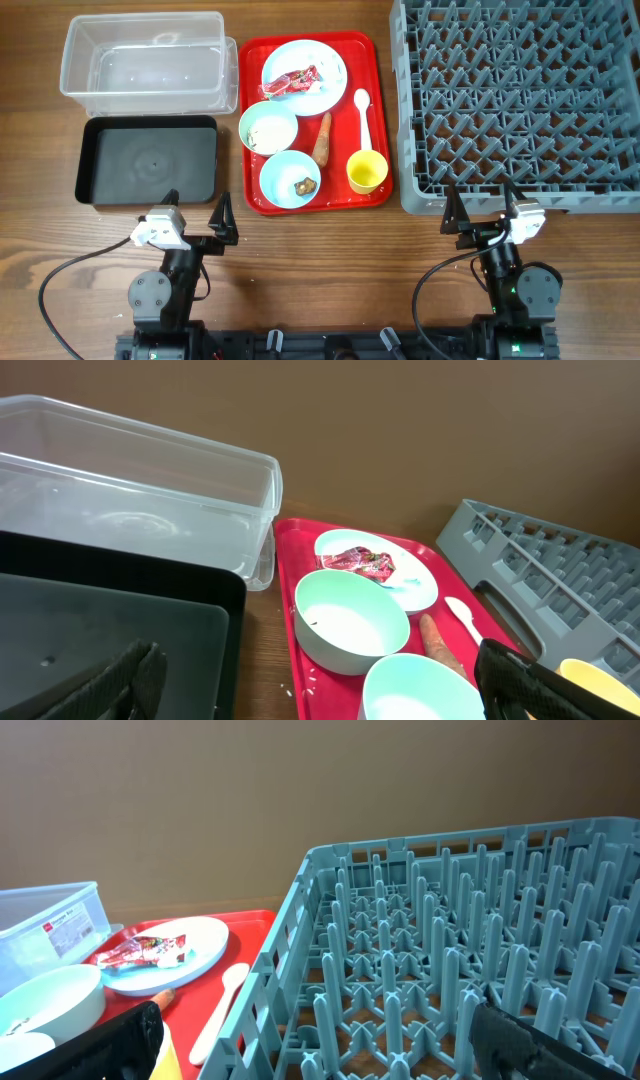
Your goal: Sort waste into correct bins and load items into the dishwasher rack
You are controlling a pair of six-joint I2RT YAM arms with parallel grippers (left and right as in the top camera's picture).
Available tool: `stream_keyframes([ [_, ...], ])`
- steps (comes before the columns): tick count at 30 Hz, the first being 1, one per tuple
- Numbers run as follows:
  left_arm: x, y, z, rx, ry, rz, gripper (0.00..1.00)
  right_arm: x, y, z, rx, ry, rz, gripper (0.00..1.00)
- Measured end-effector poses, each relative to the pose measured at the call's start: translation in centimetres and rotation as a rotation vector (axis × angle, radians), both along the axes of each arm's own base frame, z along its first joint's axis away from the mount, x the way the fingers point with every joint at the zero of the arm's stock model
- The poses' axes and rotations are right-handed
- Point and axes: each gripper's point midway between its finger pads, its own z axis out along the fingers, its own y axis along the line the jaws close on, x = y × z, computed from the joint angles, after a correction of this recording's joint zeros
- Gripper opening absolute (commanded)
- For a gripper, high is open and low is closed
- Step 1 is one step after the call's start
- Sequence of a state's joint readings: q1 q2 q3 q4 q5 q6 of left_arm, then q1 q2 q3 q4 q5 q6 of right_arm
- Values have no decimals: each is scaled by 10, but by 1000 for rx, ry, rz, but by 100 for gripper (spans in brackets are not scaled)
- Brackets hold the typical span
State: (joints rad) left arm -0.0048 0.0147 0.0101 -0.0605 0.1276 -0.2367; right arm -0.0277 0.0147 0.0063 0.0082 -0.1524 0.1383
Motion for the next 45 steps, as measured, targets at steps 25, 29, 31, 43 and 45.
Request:
stream_keyframes([
  [25,0,0,0,0,0,0,100,0,0,0,0,0,0,100],
  [29,0,0,0,0,0,0,100,0,0,0,0,0,0,100],
  [31,0,0,0,0,0,0,100,0,0,0,0,0,-1,100],
  [43,0,0,0,0,0,0,100,0,1,7,6,-26,4,100],
  [45,0,-1,1,0,-6,-7,100,-1,3,11,5,-46,20,100],
])
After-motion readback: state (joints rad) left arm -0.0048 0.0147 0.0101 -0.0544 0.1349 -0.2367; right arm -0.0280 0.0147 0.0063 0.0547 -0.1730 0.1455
